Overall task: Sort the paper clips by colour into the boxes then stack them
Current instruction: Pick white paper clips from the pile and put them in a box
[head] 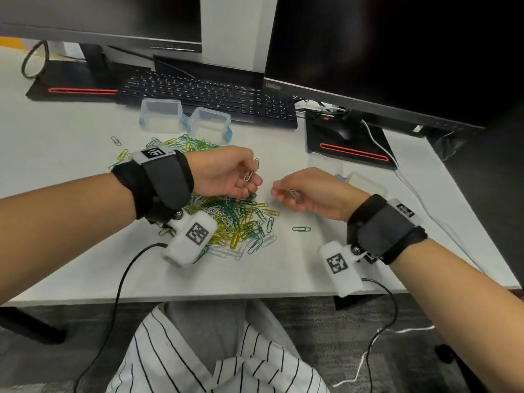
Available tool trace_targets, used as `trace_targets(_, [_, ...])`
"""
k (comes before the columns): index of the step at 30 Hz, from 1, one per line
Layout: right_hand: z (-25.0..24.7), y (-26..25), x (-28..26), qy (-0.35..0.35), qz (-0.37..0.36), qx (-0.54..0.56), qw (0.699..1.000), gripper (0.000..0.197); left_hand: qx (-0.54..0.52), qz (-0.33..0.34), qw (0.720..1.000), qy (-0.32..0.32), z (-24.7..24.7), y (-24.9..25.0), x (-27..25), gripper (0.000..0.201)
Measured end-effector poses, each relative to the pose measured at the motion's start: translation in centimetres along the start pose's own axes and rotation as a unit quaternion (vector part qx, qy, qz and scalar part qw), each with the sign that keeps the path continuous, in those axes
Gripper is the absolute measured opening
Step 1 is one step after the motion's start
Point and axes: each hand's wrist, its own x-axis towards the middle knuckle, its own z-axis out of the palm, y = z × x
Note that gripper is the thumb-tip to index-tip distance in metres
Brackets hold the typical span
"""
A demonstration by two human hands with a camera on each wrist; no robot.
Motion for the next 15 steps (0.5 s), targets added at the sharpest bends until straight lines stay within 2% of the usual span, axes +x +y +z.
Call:
trace_targets(2, [0.5,0.5,0.2,0.010,-0.033,-0.137,0.990,0.019,-0.038,-0.015,0.999,-0.010,0.1,0.1,-0.4,0.009])
trace_targets(3, [0.7,0.6,0.2,0.006,-0.044,-0.195,0.980,0.019,-0.015,-0.025,1.000,0.000,0.3,0.0,-0.4,0.008])
trace_targets(4, [0.9,0.6,0.1,0.011,-0.054,-0.257,0.965,0.018,0.048,-0.027,0.998,0.019,0.7,-0.2,-0.4,0.009])
trace_targets(5, [1.0,0.5,0.2,0.027,-0.061,-0.321,0.945,0.016,0.161,-0.024,0.986,0.048,1.2,-0.5,-0.4,0.013])
trace_targets(6, [1.3,0.5,0.2,0.046,-0.067,-0.379,0.922,0.015,0.303,-0.017,0.950,0.078,1.6,-0.9,-0.3,0.017])
trace_targets(8, [2.0,0.4,0.3,0.065,-0.077,-0.462,0.881,0.016,0.533,0.013,0.840,0.099,2.4,-1.6,0.0,0.021])
trace_targets(9, [2.3,0.4,0.4,0.064,-0.076,-0.490,0.866,0.016,0.581,0.021,0.809,0.092,2.8,-1.8,0.1,0.023])
trace_targets(10, [2.5,0.4,0.5,0.060,-0.074,-0.506,0.857,0.015,0.600,0.023,0.795,0.083,3.1,-2.1,0.2,0.026])
trace_targets(13, [1.9,-0.1,0.5,0.048,-0.065,-0.495,0.865,0.011,0.623,0.027,0.778,0.074,3.6,-2.4,0.5,0.027])
trace_targets(15, [0.9,-0.5,0.3,0.050,-0.063,-0.441,0.894,0.014,0.629,0.035,0.773,0.075,3.7,-2.5,0.6,0.023])
